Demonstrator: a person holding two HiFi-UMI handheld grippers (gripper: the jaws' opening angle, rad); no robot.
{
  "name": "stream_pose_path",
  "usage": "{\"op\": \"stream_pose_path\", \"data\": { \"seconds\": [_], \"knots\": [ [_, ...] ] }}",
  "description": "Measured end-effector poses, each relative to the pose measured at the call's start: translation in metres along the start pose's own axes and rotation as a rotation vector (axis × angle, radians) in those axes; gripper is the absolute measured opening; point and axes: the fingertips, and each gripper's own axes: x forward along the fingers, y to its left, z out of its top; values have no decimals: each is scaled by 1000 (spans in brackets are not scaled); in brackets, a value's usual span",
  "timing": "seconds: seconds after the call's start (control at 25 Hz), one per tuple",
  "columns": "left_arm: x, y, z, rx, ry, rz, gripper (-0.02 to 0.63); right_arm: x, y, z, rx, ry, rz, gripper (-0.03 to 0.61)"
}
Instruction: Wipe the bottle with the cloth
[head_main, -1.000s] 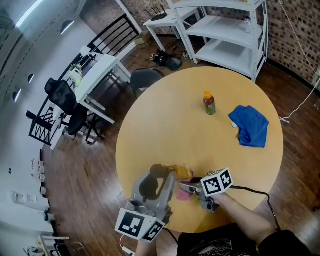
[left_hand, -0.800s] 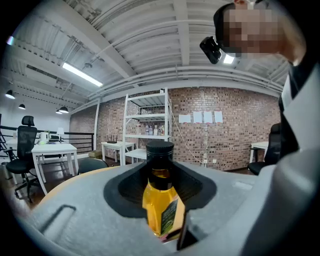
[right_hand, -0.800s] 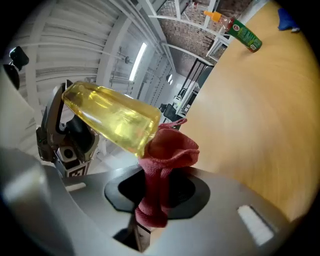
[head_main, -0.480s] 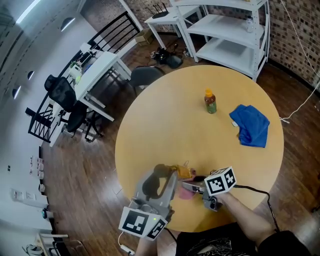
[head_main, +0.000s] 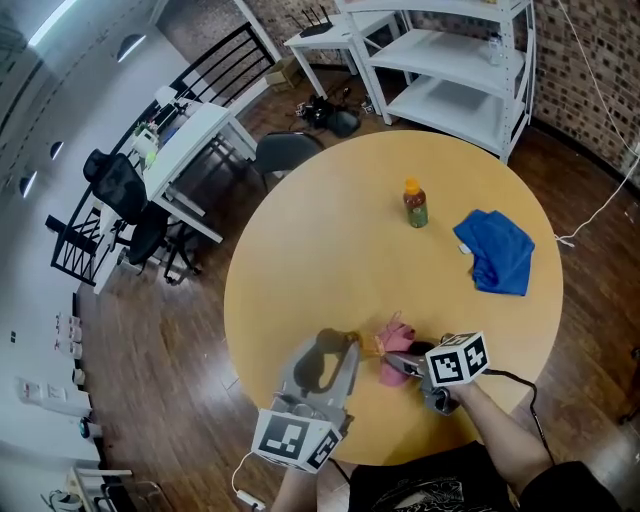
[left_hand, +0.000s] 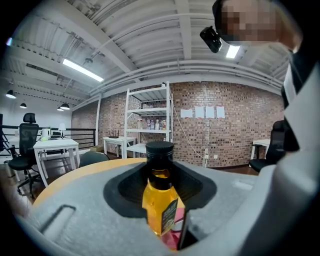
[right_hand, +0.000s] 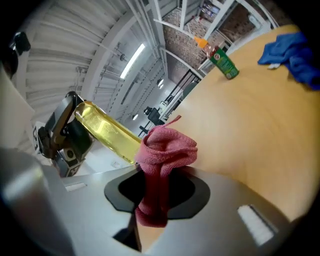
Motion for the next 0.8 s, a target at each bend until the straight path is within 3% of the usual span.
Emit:
{"op": "stream_pose_path", "data": {
  "seconds": [0.08, 0.16, 0.48, 0.8],
  "knots": [
    [4, 0, -12, 13, 5, 14, 152, -17, -15, 9, -74, -36, -120, 98],
    [11, 1, -32, 33, 30, 23, 150, -31, -20, 21, -114, -77, -177, 98],
    [19, -3, -90, -12, 79, 41, 152, -58, 1, 48, -209, -130, -173, 98],
    [15, -7, -99, -24, 68, 39, 154, -66, 17, 41, -276, -102, -156, 98]
  ]
}}
